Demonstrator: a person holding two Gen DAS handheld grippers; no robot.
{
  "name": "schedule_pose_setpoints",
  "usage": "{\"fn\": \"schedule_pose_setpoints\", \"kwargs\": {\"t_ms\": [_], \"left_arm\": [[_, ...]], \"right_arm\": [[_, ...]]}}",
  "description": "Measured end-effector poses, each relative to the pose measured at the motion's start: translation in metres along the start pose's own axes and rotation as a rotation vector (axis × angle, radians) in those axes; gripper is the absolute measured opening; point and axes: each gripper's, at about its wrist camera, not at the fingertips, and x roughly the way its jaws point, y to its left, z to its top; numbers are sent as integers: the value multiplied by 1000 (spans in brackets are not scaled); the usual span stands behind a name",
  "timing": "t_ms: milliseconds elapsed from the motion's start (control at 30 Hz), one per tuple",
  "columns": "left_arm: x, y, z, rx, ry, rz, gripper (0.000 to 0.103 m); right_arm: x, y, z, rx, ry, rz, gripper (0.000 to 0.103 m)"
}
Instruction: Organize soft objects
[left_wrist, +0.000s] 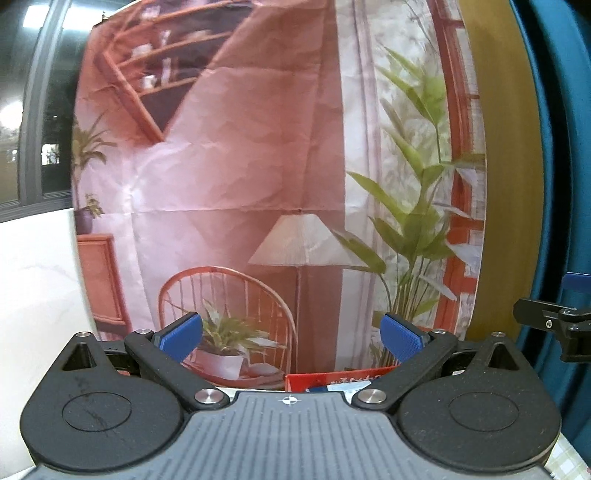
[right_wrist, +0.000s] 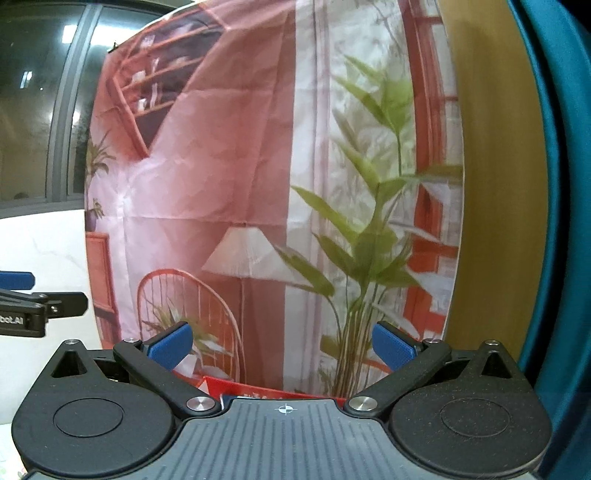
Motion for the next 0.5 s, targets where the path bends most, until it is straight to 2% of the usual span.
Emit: {"fn": "schedule_pose_setpoints", "kwargs": {"t_ms": [500], "left_arm": [[-35,11,6,-40,-66,68,103]], "right_arm": [[-38,17,16,-45,-63,1,103]]}}
